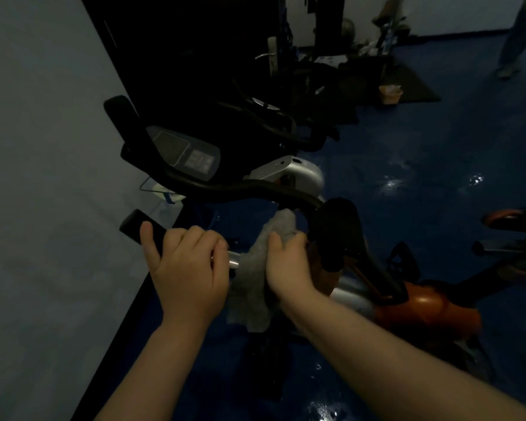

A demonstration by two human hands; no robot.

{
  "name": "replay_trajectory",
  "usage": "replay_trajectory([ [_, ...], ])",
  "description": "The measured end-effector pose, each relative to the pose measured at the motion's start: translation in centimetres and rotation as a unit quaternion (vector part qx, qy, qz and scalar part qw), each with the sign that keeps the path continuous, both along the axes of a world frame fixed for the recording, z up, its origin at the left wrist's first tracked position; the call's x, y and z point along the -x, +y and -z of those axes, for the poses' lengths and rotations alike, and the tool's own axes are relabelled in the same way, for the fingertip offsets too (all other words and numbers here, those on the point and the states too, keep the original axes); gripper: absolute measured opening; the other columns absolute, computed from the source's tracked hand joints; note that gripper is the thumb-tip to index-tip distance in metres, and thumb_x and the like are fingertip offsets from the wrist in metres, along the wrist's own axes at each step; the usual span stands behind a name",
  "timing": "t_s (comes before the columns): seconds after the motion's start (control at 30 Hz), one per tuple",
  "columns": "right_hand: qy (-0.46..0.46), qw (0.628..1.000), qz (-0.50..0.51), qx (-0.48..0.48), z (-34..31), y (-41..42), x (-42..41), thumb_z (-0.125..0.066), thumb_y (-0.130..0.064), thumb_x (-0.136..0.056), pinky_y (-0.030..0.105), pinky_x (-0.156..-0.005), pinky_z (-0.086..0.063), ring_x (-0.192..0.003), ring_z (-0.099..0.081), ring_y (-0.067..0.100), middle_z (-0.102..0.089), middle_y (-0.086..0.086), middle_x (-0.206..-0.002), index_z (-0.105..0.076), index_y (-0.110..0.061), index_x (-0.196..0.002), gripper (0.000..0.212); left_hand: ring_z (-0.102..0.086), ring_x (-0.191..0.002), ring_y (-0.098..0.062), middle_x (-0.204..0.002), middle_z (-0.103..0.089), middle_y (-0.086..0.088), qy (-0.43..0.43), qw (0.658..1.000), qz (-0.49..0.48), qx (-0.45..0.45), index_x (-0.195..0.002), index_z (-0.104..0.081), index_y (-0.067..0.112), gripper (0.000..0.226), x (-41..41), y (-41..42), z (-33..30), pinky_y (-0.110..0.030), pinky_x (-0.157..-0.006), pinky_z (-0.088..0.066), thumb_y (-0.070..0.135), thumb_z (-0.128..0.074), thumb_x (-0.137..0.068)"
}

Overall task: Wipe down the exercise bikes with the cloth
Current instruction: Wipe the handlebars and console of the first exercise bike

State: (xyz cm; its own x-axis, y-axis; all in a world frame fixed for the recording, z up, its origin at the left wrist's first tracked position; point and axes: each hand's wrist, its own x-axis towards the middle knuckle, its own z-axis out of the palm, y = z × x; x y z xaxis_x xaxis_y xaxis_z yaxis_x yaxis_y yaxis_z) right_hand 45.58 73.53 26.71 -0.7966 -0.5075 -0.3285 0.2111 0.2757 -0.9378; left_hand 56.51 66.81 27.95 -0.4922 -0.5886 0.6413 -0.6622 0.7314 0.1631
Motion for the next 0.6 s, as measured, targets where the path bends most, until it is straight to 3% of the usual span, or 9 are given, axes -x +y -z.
replay_trajectory([
  [0.1, 0.064, 0.998, 0.019, 0.008, -0.2, -0.5, 0.2, -0.04, -0.026, -0.1, 0.031, -0.09, -0.041, -0.114, -0.051, 0.025, -0.048, 0.014, -0.132, -0.032, -0.009, -0.137, 0.042, -0.047, -0.083, -0.014, -0.067, -0.057, 0.009, -0.006, 1.0, 0.005, -0.001, -0.069, -0.064, 0.023, 0.03, -0.1, 0.0, 0.0, -0.043, -0.117, -0.001, 0.026, -0.043, -0.09],
  [0.2, 0.174, 0.985, 0.005, 0.021, 0.1, 0.4, -1.0, -0.038, -0.028, -0.1, 0.03, -0.108, -0.029, -0.133, -0.033, 0.02, -0.033, 0.007, -0.146, -0.029, -0.016, -0.142, 0.044, -0.049, -0.085, -0.014, -0.072, -0.059, 0.01, -0.024, 0.999, 0.019, -0.019, -0.075, -0.065, 0.024, 0.031, -0.6, 0.2, -0.3, -0.042, -0.117, 0.001, 0.028, -0.04, -0.092],
  [0.3, 0.407, 0.909, -0.076, -0.041, 1.1, 1.9, -4.7, -0.033, -0.038, -0.098, 0.037, -0.117, -0.015, -0.138, -0.024, 0.014, -0.039, -0.001, -0.142, -0.046, -0.021, -0.128, 0.036, -0.052, -0.096, -0.009, -0.088, -0.065, 0.013, 0.008, 0.995, 0.078, -0.058, -0.09, -0.067, 0.027, 0.035, -1.2, 0.3, -0.7, -0.039, -0.118, 0.002, 0.03, -0.032, -0.095],
  [0.37, 0.457, 0.881, -0.118, -0.023, 0.6, 1.1, -6.1, -0.025, -0.049, -0.095, 0.04, -0.11, -0.027, -0.117, -0.046, 0.015, -0.056, -0.001, -0.116, -0.052, -0.022, -0.118, 0.044, -0.054, -0.107, -0.006, -0.107, -0.064, 0.012, 0.121, 0.974, 0.154, -0.114, -0.105, -0.063, 0.025, 0.036, -2.2, 0.4, -1.6, -0.034, -0.118, -0.005, 0.027, -0.028, -0.096],
  [0.43, 0.5, 0.853, -0.142, -0.033, -1.0, -0.3, -5.5, -0.018, -0.055, -0.094, 0.036, -0.085, -0.043, -0.087, -0.057, 0.018, -0.061, -0.001, -0.094, -0.055, -0.022, -0.107, 0.052, -0.051, -0.122, -0.013, -0.124, -0.058, 0.006, 0.212, 0.946, 0.202, -0.14, -0.114, -0.059, 0.017, 0.036, -3.5, 0.5, -2.7, -0.033, -0.115, -0.021, 0.023, -0.027, -0.097],
  [0.5, 0.551, 0.81, -0.193, -0.053, -1.6, -0.7, -4.5, -0.017, -0.057, -0.093, 0.032, -0.064, -0.04, -0.076, -0.058, 0.019, -0.061, -0.001, -0.09, -0.054, -0.022, -0.104, 0.052, -0.039, -0.135, -0.017, -0.137, -0.048, 0.007, 0.23, 0.941, 0.201, -0.145, -0.122, -0.054, 0.016, 0.037, -4.8, 0.5, -3.4, -0.028, -0.114, -0.025, 0.023, -0.026, -0.098],
  [0.6, 0.562, 0.792, -0.224, -0.088, -1.4, 0.1, -3.7, -0.021, -0.048, -0.096, 0.028, -0.058, -0.034, -0.076, -0.059, 0.019, -0.058, -0.003, -0.091, -0.052, -0.023, -0.105, 0.041, -0.027, -0.143, -0.012, -0.149, -0.035, 0.014, 0.225, 0.931, 0.201, -0.206, -0.136, -0.043, 0.024, 0.043, -6.0, -0.2, -3.2, -0.029, -0.118, -0.02, 0.032, -0.024, -0.098],
])
